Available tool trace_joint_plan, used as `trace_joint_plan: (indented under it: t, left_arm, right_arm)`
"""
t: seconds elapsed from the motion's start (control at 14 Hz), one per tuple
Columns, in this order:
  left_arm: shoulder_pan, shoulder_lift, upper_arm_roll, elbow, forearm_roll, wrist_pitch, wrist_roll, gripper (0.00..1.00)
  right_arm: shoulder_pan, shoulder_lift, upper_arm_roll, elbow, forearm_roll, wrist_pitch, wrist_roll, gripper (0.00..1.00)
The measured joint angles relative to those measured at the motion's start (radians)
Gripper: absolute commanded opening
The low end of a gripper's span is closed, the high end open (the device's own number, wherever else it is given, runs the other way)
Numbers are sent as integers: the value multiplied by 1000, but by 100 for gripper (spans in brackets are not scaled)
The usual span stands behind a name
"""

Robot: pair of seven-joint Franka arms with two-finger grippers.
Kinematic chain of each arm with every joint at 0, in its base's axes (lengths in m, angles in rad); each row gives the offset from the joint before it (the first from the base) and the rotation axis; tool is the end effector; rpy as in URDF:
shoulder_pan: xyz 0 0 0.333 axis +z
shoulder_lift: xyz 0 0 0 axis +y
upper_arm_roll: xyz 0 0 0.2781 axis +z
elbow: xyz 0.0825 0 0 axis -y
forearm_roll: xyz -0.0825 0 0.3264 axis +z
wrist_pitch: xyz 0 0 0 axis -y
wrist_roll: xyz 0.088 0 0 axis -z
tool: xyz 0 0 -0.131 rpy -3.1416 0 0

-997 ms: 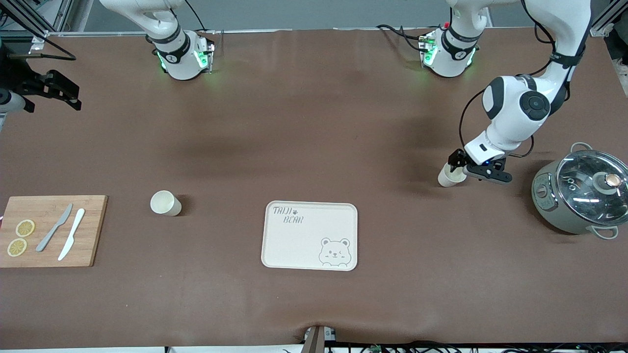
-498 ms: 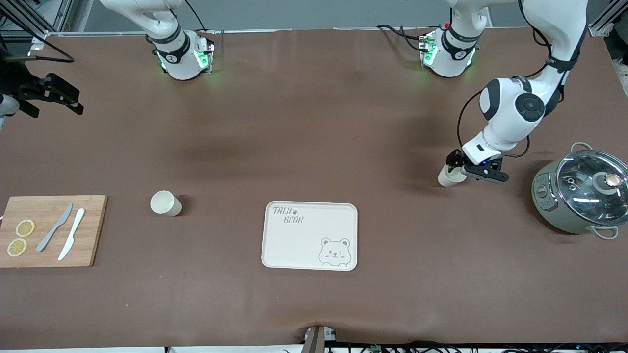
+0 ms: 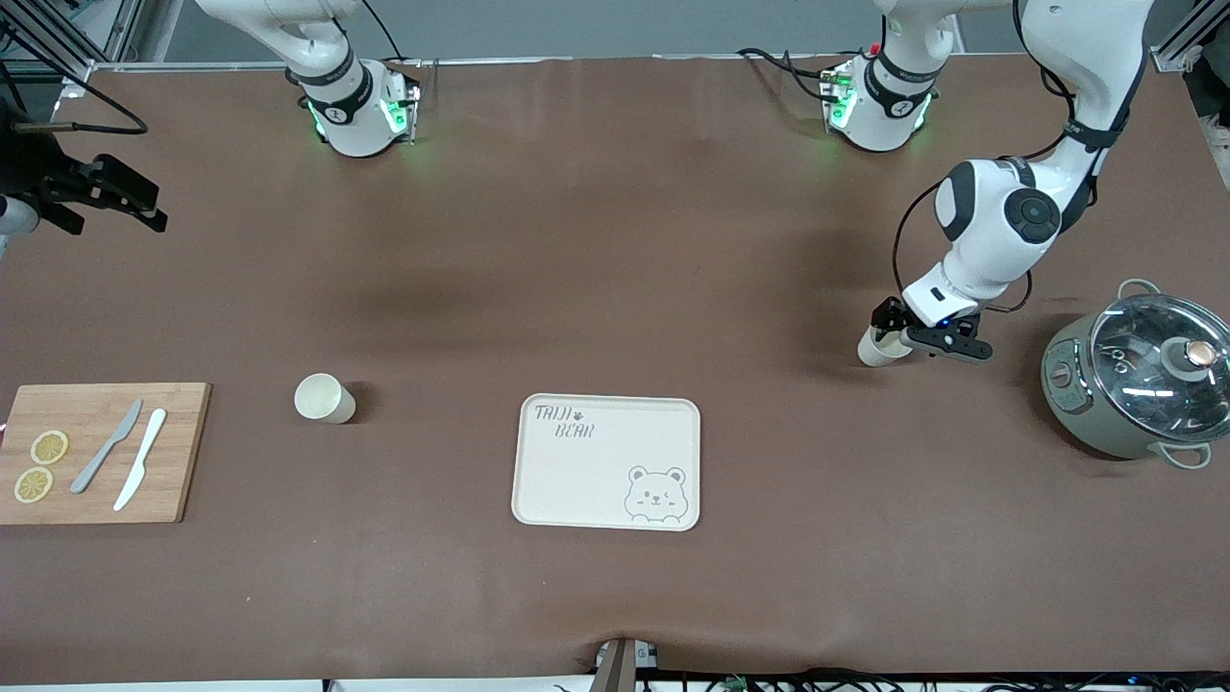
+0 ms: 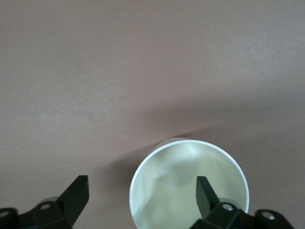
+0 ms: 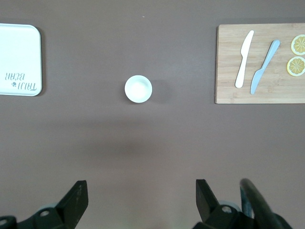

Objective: Place white IKEA cup upright on tray with both arms
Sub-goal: 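Close the left gripper on the cup rim and lift it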

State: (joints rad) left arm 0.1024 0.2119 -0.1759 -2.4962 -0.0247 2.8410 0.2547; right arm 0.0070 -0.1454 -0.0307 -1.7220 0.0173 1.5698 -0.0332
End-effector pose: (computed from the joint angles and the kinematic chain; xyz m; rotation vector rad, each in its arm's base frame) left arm 0.4547 -0.0352 0.2093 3.0666 -0.4615 0.2163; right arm 0.4552 -0.0094 0.5691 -3.1196 -0.0153 0.0097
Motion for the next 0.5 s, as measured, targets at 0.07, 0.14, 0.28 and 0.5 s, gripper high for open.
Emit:
trace_joint_plan:
  t: [0.07, 0.14, 0.28, 0.5]
  left_arm:
    - [2, 0, 0, 0, 0, 1, 0, 10]
    - [6, 0, 0, 0, 0, 2, 0, 0]
    - [16, 0, 1, 2, 0, 3, 2, 0]
    - [21, 0, 1, 5, 0, 4, 6, 0]
  right_arm:
    - [0, 0, 0, -1, 0, 0, 0, 100]
    - [0, 0, 0, -1, 0, 0, 0, 100]
    - [0, 0, 0, -1, 0, 0, 0, 100]
    - [0, 0, 1, -1, 0, 0, 0, 100]
